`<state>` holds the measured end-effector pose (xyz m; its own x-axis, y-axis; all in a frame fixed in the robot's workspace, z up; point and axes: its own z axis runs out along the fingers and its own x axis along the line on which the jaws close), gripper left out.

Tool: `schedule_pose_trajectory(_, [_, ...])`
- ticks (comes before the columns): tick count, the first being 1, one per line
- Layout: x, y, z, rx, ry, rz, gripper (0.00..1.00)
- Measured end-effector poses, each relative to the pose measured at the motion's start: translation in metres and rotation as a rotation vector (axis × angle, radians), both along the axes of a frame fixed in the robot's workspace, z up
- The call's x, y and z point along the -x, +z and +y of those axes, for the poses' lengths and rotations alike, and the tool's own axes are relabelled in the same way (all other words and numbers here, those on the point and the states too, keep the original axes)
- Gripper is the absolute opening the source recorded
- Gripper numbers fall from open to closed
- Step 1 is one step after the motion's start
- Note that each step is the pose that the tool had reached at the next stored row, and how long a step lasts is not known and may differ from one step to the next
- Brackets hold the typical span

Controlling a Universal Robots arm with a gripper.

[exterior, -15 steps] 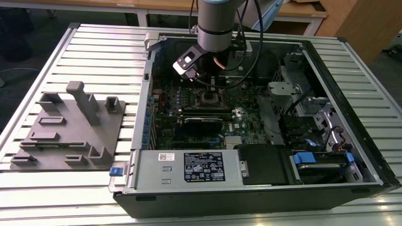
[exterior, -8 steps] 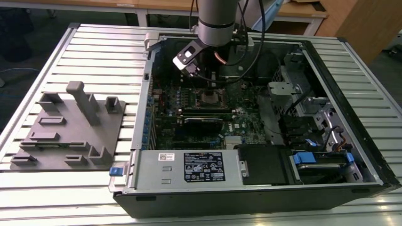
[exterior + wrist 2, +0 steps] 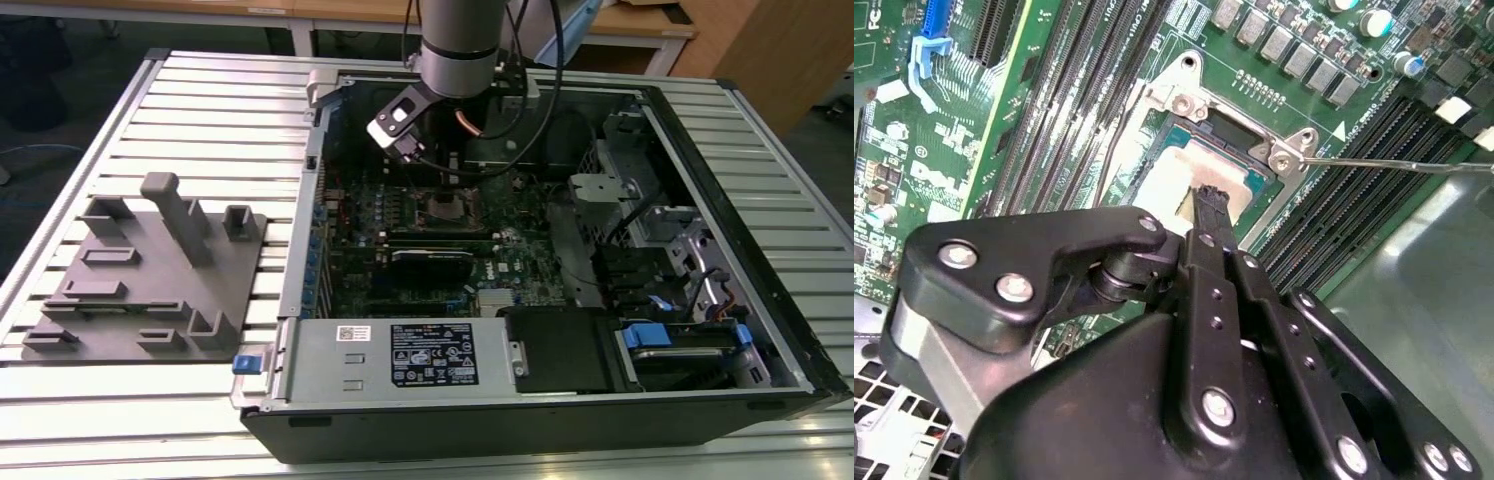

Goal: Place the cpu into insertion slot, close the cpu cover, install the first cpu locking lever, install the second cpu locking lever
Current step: 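Place the cpu into insertion slot, then close the cpu cover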

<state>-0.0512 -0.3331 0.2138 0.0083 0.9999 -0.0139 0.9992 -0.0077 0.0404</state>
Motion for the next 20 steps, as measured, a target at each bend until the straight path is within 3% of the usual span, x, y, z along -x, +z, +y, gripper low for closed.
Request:
schedule_pose_trajectory(17, [-0.0012,0.0026,0.0000,0.0000,0.000,0.0000,0.11])
schedule_pose_trajectory(19, [-0.0090,0.0026,0.0000,-0.0001,0.000,0.0000,0.11])
schedule_pose_trajectory(20, [-0.0090,0.0027,0.0000,-0.0001,0.000,0.0000,0.11])
